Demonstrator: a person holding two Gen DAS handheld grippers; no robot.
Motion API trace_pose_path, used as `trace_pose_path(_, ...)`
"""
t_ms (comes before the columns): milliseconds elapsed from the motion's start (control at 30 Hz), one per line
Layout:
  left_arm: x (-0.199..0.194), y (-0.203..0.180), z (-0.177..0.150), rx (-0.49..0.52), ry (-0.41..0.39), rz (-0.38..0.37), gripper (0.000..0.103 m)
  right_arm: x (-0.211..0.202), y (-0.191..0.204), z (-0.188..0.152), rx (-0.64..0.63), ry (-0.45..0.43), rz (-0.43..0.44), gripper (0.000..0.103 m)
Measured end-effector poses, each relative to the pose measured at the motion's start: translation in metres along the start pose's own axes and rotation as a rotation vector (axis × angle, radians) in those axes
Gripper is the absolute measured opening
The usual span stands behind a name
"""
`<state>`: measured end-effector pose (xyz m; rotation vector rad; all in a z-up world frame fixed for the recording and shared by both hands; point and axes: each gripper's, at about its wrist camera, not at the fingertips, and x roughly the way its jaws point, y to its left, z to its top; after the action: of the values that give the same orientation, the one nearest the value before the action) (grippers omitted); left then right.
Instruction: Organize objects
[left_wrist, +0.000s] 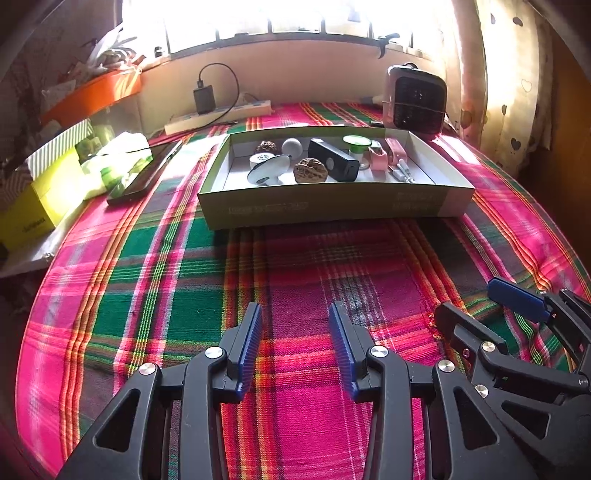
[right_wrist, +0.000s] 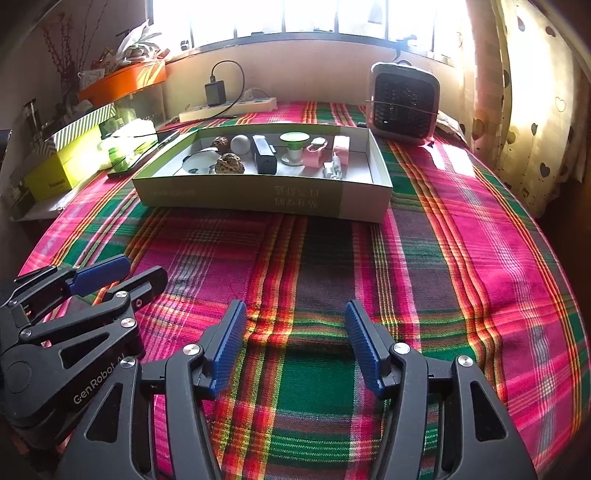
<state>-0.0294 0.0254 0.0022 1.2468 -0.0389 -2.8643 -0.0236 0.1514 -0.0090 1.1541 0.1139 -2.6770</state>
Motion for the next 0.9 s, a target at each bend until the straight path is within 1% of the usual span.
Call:
trace_pose_path(200, -0.0012, 0.0025, -0.0027, -0.017, -0.012, -0.015, 0.036, -0.0003, -0.0012, -0.0007, 0.008, -0.008, -0.004, 0.057)
trace_pose_path(900, -0.0026, 0.0012, -0.0054, -0.016, -0.022, -0.006, 0.036, -0.0001, -0.0002, -0.0013, 0.009, -0.015, -0.009, 0.058)
